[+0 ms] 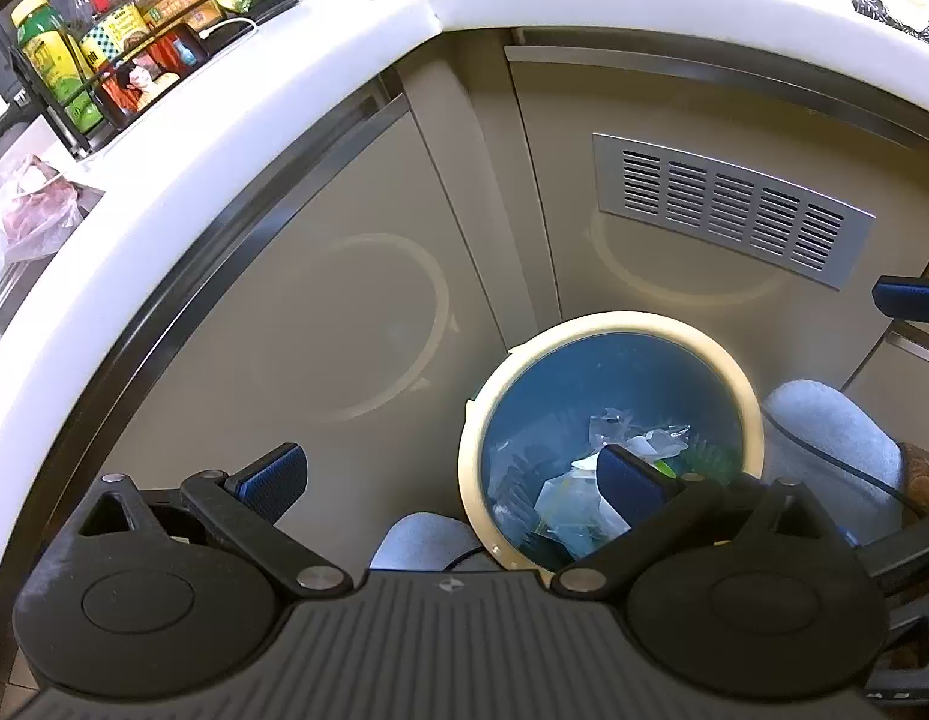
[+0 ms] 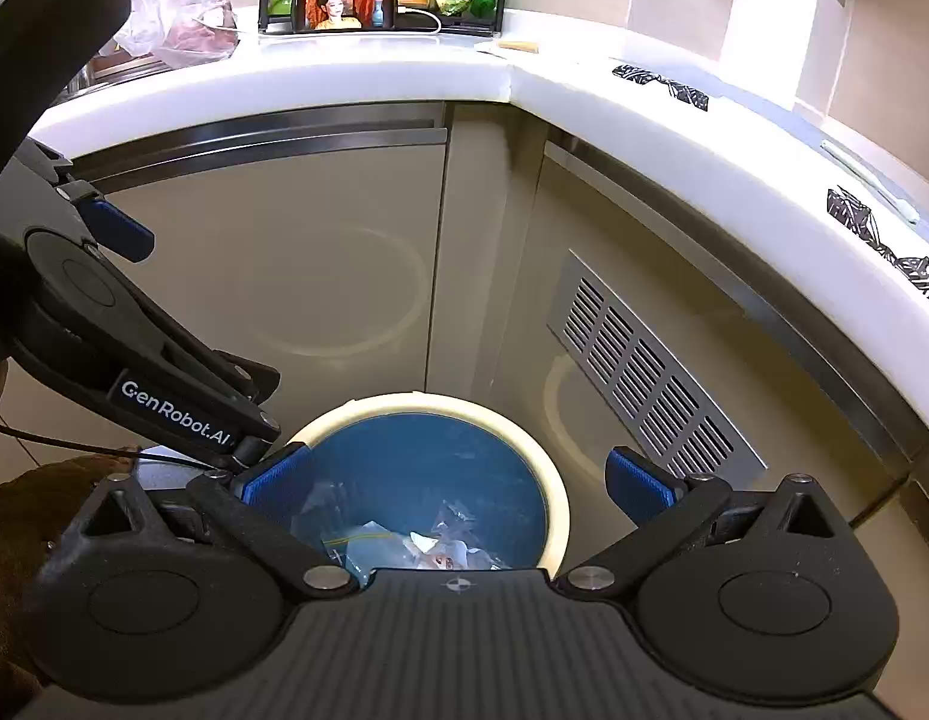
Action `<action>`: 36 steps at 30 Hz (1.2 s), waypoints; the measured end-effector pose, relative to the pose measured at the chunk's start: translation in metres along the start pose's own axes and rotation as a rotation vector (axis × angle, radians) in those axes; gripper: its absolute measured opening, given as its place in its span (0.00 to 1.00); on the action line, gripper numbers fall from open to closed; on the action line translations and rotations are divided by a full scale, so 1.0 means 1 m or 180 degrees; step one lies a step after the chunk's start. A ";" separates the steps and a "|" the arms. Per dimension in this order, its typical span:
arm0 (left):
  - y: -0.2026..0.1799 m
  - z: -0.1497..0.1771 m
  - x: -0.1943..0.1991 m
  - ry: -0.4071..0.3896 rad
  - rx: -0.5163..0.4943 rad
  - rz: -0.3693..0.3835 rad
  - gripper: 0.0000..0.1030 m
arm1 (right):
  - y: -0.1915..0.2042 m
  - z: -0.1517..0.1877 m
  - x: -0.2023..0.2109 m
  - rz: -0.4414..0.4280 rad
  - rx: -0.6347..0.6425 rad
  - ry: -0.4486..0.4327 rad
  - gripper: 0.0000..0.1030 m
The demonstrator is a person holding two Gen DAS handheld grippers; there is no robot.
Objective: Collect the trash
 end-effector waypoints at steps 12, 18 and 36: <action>0.000 0.000 -0.009 0.0082 0.0024 0.0075 1.00 | -0.004 0.002 -0.007 -0.0051 -0.0048 0.0059 1.00; 0.000 -0.004 -0.005 -0.0016 0.0001 0.0098 1.00 | -0.005 0.003 -0.006 -0.0067 -0.0101 0.0022 1.00; 0.036 -0.033 0.028 -0.0395 0.0513 0.0495 1.00 | -0.035 -0.029 0.024 0.0061 -0.0167 -0.0470 1.00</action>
Point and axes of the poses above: each gripper's, at about its wrist camera, not at the fingertips, and x roughly against the way its jaws point, y to its left, z to its underside, the point moved 2 cm from there along -x, roughly the way its jaws point, and after that the axes turned 3 degrees about x, right-handed, at the moved point
